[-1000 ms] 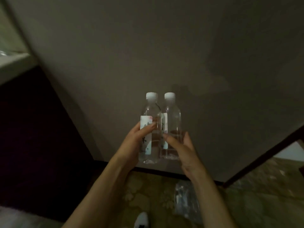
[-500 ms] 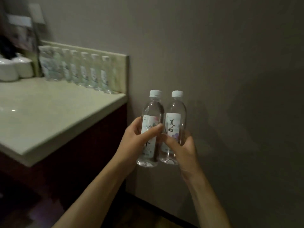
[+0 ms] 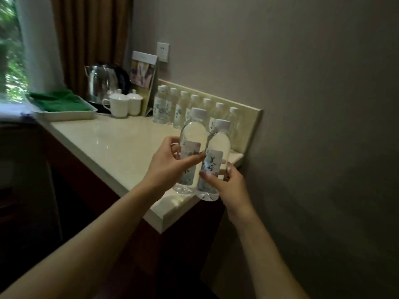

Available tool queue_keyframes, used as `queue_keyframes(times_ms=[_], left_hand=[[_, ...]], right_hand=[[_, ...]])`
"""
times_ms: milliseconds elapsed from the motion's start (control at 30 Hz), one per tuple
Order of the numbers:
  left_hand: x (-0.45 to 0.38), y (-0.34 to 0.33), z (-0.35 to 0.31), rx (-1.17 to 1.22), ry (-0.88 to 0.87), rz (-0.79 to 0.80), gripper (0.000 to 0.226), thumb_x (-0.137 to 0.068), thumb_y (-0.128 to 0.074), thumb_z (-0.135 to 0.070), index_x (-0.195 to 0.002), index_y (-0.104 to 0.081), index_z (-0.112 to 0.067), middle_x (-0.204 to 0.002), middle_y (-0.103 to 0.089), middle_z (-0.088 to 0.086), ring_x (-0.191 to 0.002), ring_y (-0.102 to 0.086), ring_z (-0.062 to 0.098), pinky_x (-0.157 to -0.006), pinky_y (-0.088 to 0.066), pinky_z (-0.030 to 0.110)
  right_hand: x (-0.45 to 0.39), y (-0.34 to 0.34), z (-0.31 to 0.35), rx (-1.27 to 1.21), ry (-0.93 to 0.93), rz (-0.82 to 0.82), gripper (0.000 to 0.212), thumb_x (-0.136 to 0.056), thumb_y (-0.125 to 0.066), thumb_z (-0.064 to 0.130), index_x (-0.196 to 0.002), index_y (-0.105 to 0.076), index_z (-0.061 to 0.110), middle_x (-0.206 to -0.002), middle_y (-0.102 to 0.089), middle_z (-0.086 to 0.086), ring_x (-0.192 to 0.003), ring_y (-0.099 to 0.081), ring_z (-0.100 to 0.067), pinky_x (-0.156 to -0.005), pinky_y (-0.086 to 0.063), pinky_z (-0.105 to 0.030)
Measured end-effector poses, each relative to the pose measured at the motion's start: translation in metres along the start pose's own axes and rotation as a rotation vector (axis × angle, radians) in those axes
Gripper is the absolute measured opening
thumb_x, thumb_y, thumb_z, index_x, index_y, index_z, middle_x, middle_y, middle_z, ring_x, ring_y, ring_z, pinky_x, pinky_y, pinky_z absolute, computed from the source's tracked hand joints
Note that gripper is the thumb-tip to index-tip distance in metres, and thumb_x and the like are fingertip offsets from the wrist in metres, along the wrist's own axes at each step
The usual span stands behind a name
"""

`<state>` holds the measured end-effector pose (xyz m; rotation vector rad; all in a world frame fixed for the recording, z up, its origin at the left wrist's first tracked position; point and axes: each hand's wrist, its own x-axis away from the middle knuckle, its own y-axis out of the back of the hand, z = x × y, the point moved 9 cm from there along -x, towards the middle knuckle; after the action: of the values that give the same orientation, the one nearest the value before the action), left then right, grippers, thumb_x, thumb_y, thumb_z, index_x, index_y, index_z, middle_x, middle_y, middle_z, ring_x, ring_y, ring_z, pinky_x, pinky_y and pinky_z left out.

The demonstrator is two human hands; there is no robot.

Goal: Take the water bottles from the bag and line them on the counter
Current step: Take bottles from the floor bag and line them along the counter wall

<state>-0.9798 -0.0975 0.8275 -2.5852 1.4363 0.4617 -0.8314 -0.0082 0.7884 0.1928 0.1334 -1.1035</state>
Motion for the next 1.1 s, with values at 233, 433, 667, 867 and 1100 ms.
queue_keyframes(times_ms=[233,433,667,867,1100], left_hand=[[-0.028,0.049,0.031,-0.217,-0.018,-0.129,0.063,-0.068,-0.085,-0.043,-0.115,-0.050,-0.021,-0.104,-0.067,-0.003,-0.091,-0.067,0.007,-0.077,-0.060,0.032],[-0.069,0.070,0.051,-0.294,-0.065,-0.112,0.063,-0.068,-0.085,-0.043,-0.116,-0.051,-0.020,-0.113,-0.066,0.000,-0.094,-0.068,0.012,-0.074,-0.061,0.031],[-0.142,0.085,0.072,-0.364,-0.122,-0.077,0.056,-0.072,-0.082,-0.041,-0.114,-0.048,-0.026,-0.108,-0.059,-0.011,-0.084,-0.058,-0.005,-0.059,-0.048,0.010],[-0.212,0.098,0.102,-0.344,-0.101,-0.054,0.058,-0.078,-0.078,-0.037,-0.126,-0.047,-0.023,-0.121,-0.062,-0.006,-0.102,-0.060,0.008,-0.072,-0.052,0.015],[-0.275,0.110,0.128,-0.389,-0.078,-0.061,0.064,-0.081,-0.076,-0.040,-0.134,-0.044,-0.025,-0.133,-0.058,-0.002,-0.114,-0.055,0.012,-0.093,-0.050,0.032]], right_hand=[[-0.033,-0.052,-0.016,-0.035,-0.028,0.042,0.042,-0.079,-0.076,0.008,-0.117,-0.061,0.015,-0.093,-0.066,0.004,-0.090,-0.069,-0.017,-0.062,-0.052,-0.021],[-0.074,-0.076,-0.030,-0.013,0.017,0.010,0.049,-0.077,-0.079,0.014,-0.121,-0.058,0.020,-0.112,-0.062,-0.002,-0.098,-0.068,-0.018,-0.078,-0.060,-0.033],[-0.147,-0.102,-0.042,0.048,0.016,0.055,0.049,-0.080,-0.077,0.018,-0.122,-0.053,0.023,-0.116,-0.061,-0.002,-0.100,-0.066,-0.017,-0.080,-0.059,-0.036],[-0.213,-0.129,-0.046,0.187,0.032,0.025,0.057,-0.084,-0.074,0.023,-0.133,-0.044,0.023,-0.119,-0.060,0.004,-0.109,-0.061,-0.016,-0.091,-0.054,-0.037],[-0.277,-0.148,-0.053,0.315,0.065,0.008,0.061,-0.083,-0.075,0.025,-0.133,-0.041,0.024,-0.118,-0.057,0.006,-0.103,-0.060,-0.010,-0.088,-0.052,-0.030]])
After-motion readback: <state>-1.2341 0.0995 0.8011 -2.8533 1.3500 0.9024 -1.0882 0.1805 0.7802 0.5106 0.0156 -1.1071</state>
